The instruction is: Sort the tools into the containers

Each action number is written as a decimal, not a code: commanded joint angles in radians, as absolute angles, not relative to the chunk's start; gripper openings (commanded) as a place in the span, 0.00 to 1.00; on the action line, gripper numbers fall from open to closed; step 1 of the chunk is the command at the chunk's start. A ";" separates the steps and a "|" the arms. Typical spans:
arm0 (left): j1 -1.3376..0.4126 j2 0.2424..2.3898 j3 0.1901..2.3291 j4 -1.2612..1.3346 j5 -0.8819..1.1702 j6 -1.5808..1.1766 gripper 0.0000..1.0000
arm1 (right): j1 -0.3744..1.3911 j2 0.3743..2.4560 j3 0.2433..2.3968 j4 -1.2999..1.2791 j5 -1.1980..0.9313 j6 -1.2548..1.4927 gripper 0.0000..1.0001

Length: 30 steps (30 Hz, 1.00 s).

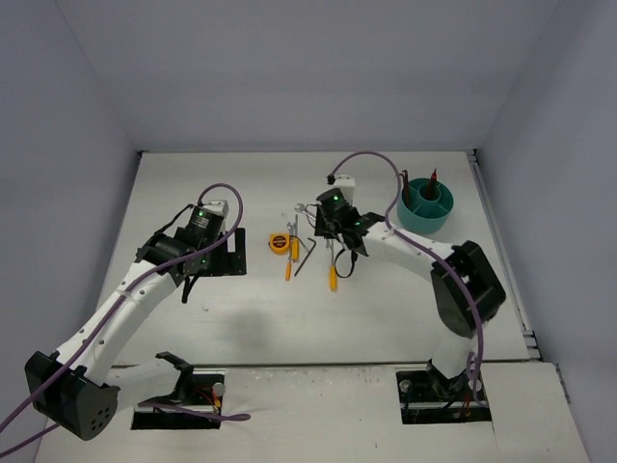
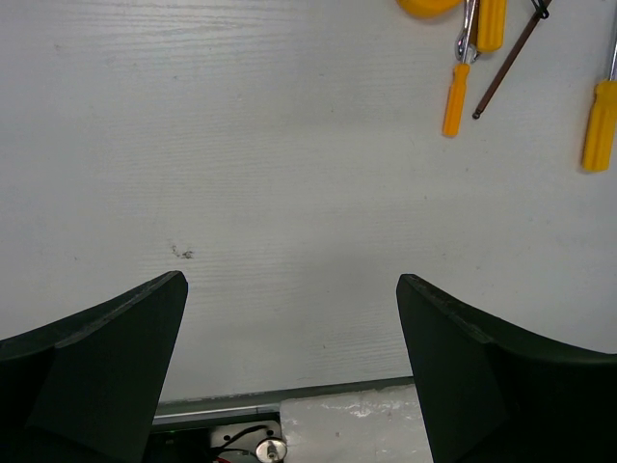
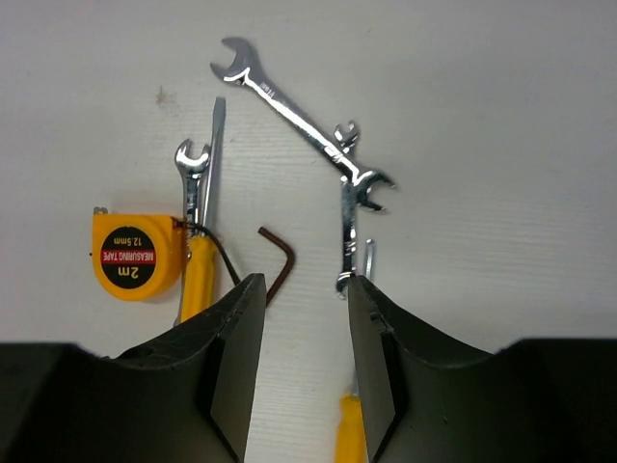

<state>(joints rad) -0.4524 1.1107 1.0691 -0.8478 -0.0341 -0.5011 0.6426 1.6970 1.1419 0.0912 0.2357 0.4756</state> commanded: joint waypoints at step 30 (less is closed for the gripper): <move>-0.470 1.011 1.035 -0.824 -0.008 -0.493 0.88 | 0.739 2.162 1.551 -0.320 0.382 0.802 0.22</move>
